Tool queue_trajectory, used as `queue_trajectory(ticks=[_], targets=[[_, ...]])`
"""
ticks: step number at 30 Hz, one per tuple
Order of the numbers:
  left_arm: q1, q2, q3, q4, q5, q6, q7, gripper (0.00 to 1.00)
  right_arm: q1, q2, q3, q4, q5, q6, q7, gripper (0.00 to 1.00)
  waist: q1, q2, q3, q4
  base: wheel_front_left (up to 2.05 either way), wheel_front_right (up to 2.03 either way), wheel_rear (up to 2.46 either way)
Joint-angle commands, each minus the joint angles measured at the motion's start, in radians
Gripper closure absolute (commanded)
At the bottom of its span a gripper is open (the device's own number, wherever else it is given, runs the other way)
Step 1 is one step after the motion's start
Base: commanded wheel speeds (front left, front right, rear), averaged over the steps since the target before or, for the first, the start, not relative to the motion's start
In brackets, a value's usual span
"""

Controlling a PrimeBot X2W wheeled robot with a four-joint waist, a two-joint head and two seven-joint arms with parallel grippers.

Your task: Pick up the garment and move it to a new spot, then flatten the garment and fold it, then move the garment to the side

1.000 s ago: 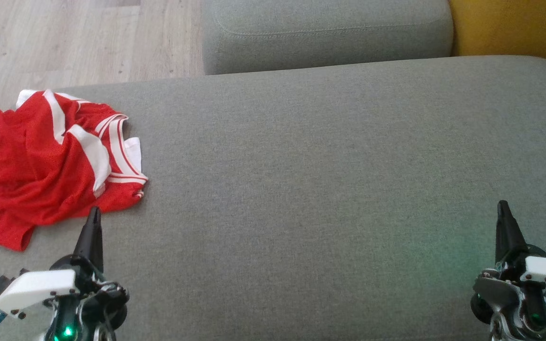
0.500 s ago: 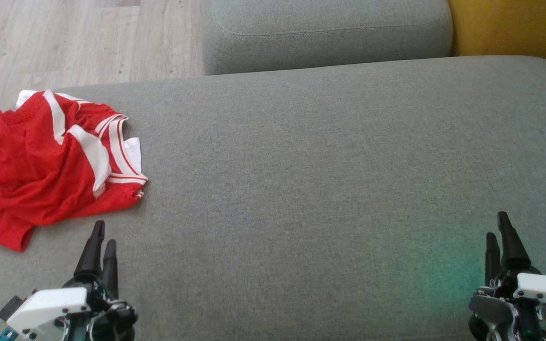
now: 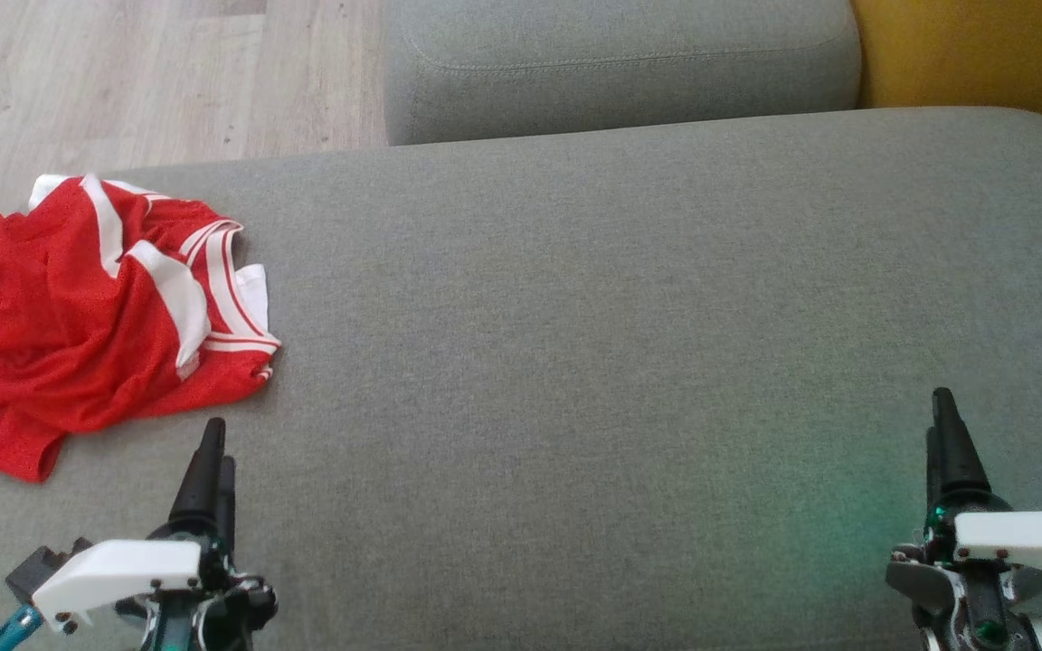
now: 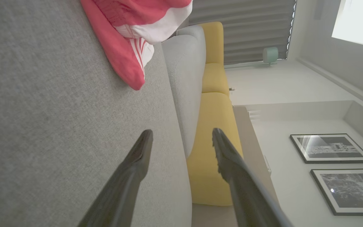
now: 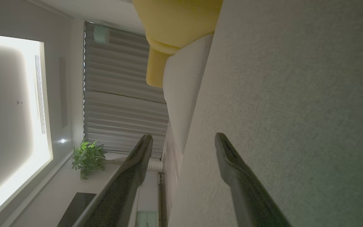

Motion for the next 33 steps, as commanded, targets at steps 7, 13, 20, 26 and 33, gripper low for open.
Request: queue_trajectory(ticks=[7, 13, 20, 26, 33], targets=[[-0.033, 0.012, -0.016, -0.041, 0.124, 0.029, -0.027, 0.00, -0.020, -0.020, 0.036, -0.059, -0.154, 0.002, -0.029, 0.00, 0.0000, 0.0000, -0.002, -0.001, 0.00, 0.00, 0.00], [-0.031, 0.017, -0.029, -0.042, 0.223, 0.052, -0.045, 0.00, -0.022, -0.023, 0.065, -0.070, -0.248, 0.002, -0.047, 0.00, 0.0000, 0.0000, -0.005, -0.002, 0.00, 0.00, 0.00], [-0.025, 0.023, -0.047, -0.045, 0.333, 0.080, -0.065, 0.00, -0.021, -0.029, 0.092, -0.076, -0.345, 0.003, -0.068, 0.00, 0.0000, 0.0000, -0.009, -0.002, 0.00, 0.00, 0.00], [-0.018, 0.026, -0.054, -0.045, 0.409, 0.094, -0.083, 0.00, -0.017, -0.030, 0.110, -0.083, -0.421, 0.003, -0.085, 0.00, 0.0000, 0.0000, -0.012, -0.006, 0.00, 0.00, 0.00], [-0.016, 0.030, -0.063, -0.046, 0.490, 0.106, -0.100, 0.00, -0.013, -0.031, 0.127, -0.091, -0.496, 0.004, -0.103, 0.00, 0.0000, 0.0000, -0.015, -0.008, 0.00, 0.00, 0.00]])
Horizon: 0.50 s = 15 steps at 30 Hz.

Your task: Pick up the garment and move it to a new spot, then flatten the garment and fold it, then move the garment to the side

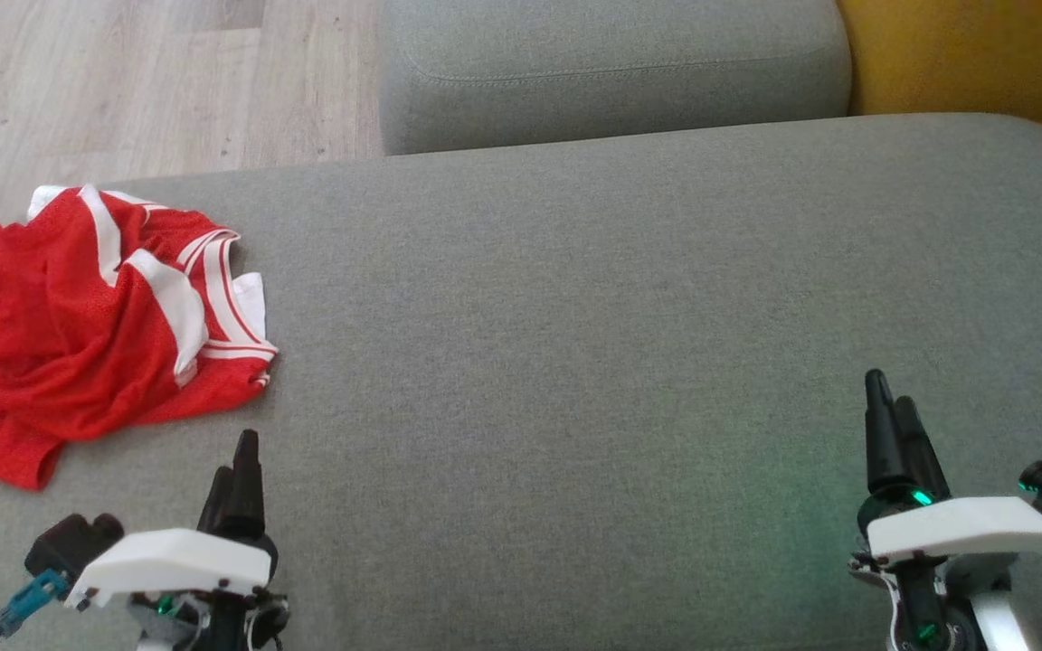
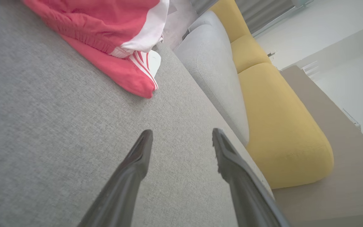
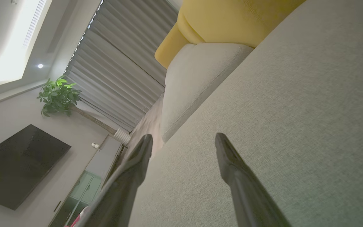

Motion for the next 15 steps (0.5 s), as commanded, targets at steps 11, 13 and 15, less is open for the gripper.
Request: queue_trajectory(ticks=[11, 13, 15], targets=[[-0.015, 0.032, -0.017, -0.051, 0.193, 0.029, -0.041, 0.00, -0.005, -0.022, 0.043, -0.048, -0.160, 0.004, -0.046, 0.00, 0.0000, 0.0000, -0.005, 0.005, 0.00, 0.00, 0.00], [-0.013, 0.034, -0.019, -0.052, 0.220, 0.034, -0.047, 0.00, -0.003, -0.022, 0.049, -0.049, -0.185, 0.005, -0.052, 0.00, 0.0000, 0.0000, -0.005, 0.005, 0.00, 0.00, 0.00], [-0.011, 0.035, -0.022, -0.051, 0.247, 0.039, -0.053, 0.00, -0.003, -0.023, 0.054, -0.049, -0.210, 0.005, -0.058, 0.00, 0.0000, 0.0000, -0.005, 0.004, 0.00, 0.00, 0.00]])
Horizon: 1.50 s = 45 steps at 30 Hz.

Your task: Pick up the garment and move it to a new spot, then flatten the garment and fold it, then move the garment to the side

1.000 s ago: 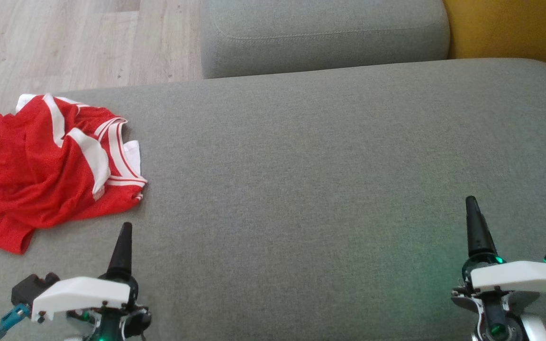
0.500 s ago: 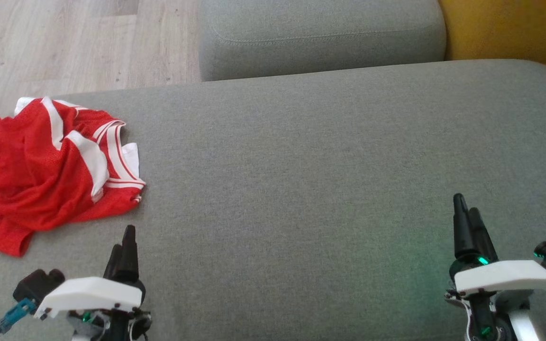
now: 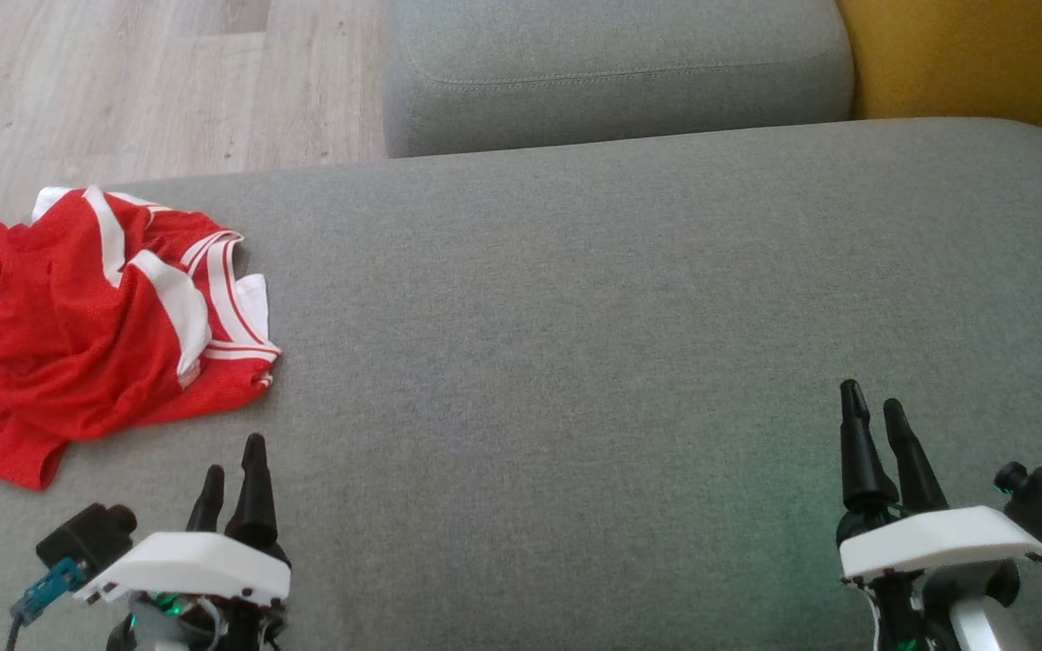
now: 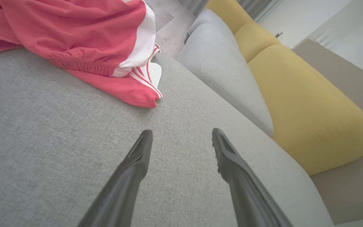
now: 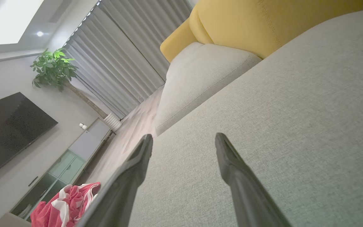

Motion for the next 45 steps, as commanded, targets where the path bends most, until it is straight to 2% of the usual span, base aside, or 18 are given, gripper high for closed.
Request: queue_trajectory(ticks=[1, 19, 45], targets=[[-0.025, 0.018, 0.009, -0.034, 0.042, 0.013, -0.014, 0.00, -0.023, -0.020, 0.022, -0.043, -0.040, 0.005, -0.017, 0.00, 0.0000, 0.0000, 0.000, -0.001, 0.00, 0.00, 0.00], [-0.015, 0.030, -0.017, -0.025, 0.290, 0.057, -0.070, 0.00, -0.016, -0.029, 0.044, -0.041, -0.266, 0.006, -0.073, 0.00, 0.0000, 0.0000, -0.001, -0.004, 0.00, 0.00, 0.00], [0.007, 0.046, -0.059, -0.033, 0.609, 0.105, -0.143, 0.00, -0.021, -0.021, 0.015, 0.008, -0.516, 0.008, -0.147, 0.00, 0.0000, 0.0000, -0.005, 0.001, 0.00, 0.00, 0.00]])
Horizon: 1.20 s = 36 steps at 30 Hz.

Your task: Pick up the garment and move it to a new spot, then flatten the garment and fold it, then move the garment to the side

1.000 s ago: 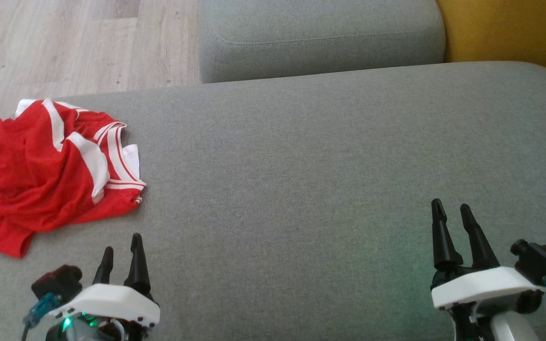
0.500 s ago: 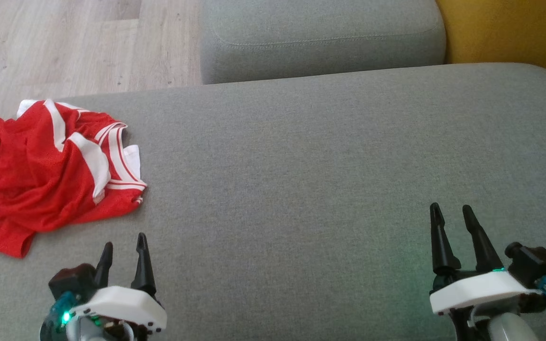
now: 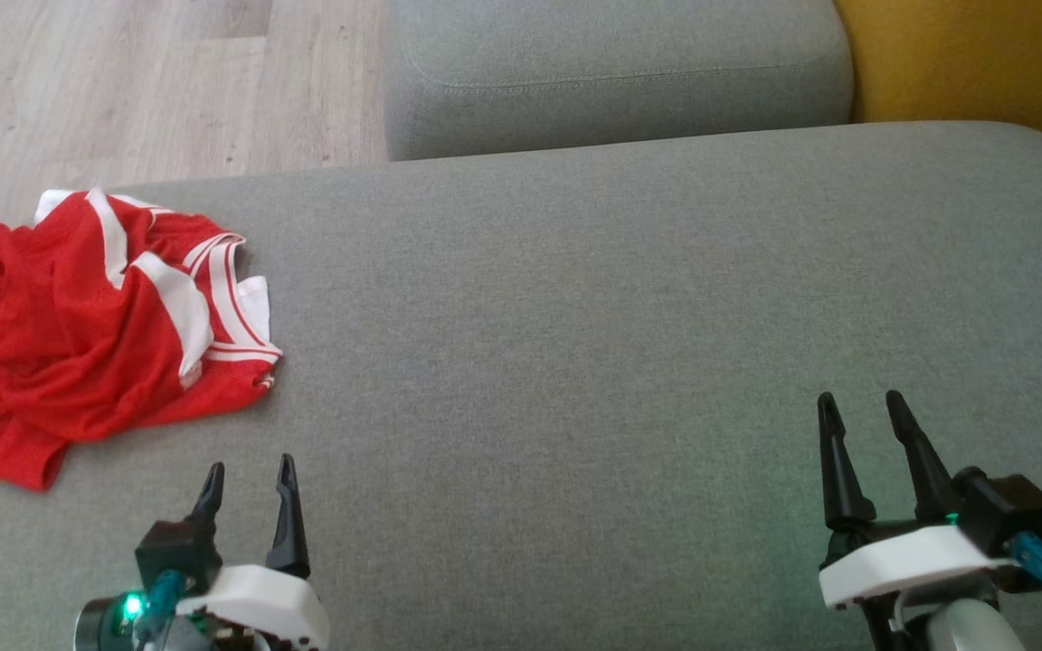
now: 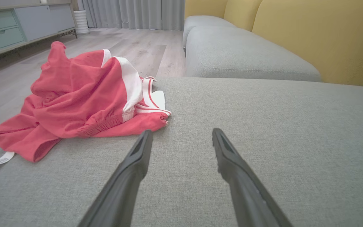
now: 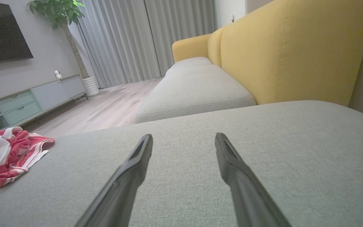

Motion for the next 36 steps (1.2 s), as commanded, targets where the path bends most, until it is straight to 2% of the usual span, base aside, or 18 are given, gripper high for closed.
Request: queue_trajectory(ticks=[1, 9, 36], targets=[[-0.034, 0.016, 0.027, -0.033, 0.030, 0.010, -0.016, 0.00, -0.023, -0.007, 0.022, -0.029, -0.027, 0.007, -0.018, 0.00, 0.0000, 0.0000, 0.000, 0.001, 0.00, 0.00, 0.00], [-0.031, 0.015, 0.021, -0.044, 0.121, 0.030, -0.038, 0.00, -0.032, -0.004, 0.026, -0.010, -0.088, 0.008, -0.041, 0.00, 0.0000, 0.0000, -0.002, 0.005, 0.00, 0.00, 0.00], [-0.029, -0.001, 0.068, -0.021, 0.079, 0.002, -0.038, 0.00, -0.044, -0.006, -0.009, 0.030, -0.050, 0.008, -0.041, 0.00, 0.0000, 0.0000, 0.000, 0.012, 0.00, 0.00, 0.00]])
